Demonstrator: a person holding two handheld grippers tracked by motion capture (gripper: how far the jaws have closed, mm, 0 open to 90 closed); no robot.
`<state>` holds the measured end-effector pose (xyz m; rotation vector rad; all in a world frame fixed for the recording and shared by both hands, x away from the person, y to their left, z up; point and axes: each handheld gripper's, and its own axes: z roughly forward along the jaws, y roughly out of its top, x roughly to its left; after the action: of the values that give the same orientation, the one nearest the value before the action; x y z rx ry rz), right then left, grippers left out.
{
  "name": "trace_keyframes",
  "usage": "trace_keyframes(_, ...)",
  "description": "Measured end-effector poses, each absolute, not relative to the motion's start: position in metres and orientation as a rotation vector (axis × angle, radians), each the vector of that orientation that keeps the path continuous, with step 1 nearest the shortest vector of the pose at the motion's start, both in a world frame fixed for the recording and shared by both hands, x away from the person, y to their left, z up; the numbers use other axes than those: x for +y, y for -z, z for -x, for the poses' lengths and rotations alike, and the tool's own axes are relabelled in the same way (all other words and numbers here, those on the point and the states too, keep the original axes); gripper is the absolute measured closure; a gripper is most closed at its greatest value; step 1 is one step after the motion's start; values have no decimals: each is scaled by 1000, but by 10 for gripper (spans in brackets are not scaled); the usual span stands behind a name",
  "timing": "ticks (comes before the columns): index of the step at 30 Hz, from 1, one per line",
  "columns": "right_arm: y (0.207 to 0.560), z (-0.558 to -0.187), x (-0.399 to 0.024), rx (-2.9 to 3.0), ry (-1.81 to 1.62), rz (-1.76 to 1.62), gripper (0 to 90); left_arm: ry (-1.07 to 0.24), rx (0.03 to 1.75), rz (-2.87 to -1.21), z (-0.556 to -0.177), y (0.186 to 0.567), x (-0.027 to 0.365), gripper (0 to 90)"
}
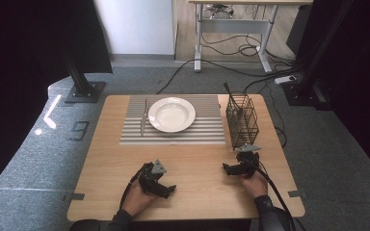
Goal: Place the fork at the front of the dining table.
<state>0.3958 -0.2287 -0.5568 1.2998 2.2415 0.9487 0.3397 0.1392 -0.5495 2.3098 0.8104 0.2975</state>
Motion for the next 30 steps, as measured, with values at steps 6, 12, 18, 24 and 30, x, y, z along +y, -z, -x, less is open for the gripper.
trace_keyframes(6, 557, -396, -228, 2240, -949, -1301, 0, -297, 806, -2310, -344, 550, 136, 0)
trace_keyframes(12, 557, -396, -228, 2240, -948, -1301, 0, -294, 798, -2312, -345, 549, 135, 0)
trace_keyframes(18, 557, -396, -228, 2240, -948, -1300, 0, -296, 799, -2305, -345, 549, 136, 14)
trace_keyframes(24, 557, -396, -228, 2240, -947, -1301, 0, -283, 814, -2286, -348, 547, 136, 16)
trace_keyframes(30, 557, -395, -228, 2239, -946, -1303, 0, -274, 794, -2280, -351, 540, 133, 16)
